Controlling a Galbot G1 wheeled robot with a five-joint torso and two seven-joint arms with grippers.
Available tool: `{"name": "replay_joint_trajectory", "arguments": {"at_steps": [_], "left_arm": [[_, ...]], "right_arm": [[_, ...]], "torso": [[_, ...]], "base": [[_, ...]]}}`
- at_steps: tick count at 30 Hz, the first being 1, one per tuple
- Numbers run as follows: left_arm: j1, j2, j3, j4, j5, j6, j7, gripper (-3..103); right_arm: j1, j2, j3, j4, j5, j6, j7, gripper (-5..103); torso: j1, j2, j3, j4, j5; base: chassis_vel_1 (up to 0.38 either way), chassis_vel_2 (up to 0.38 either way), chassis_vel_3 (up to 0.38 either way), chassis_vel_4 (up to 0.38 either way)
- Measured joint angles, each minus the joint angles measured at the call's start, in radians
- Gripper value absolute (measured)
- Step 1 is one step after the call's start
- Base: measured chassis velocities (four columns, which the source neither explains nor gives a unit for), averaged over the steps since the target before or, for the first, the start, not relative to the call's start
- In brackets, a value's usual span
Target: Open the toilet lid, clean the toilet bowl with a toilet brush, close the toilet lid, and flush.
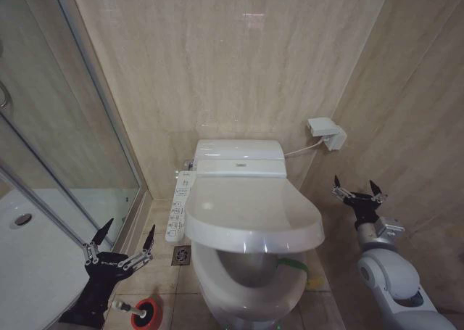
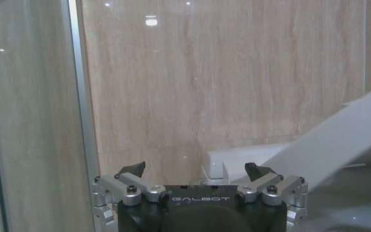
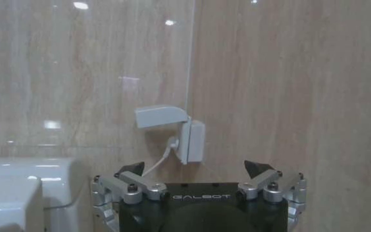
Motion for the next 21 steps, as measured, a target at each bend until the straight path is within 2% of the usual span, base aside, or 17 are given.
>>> {"name": "replay_joint_trajectory", "arguments": {"at_steps": [12, 21], "left_arm": [[0.000, 0.000, 0.000, 0.000, 0.000, 0.000, 0.000, 100], [0.000, 0.000, 0.000, 0.000, 0.000, 0.000, 0.000, 100]], "right_arm": [[-0.055, 0.008, 0.074, 0.016, 0.009, -0.002, -0.003, 100], [-0.045, 0.010, 0.073, 0.004, 0.010, 0.002, -0.006, 100]], "torso": [[0.000, 0.000, 0.000, -0.0001, 0.0001], [0.002, 0.004, 0.002, -0.0003, 0.0001]], "base": [[0.000, 0.000, 0.000, 0.000], [0.000, 0.000, 0.000, 0.000]]}}
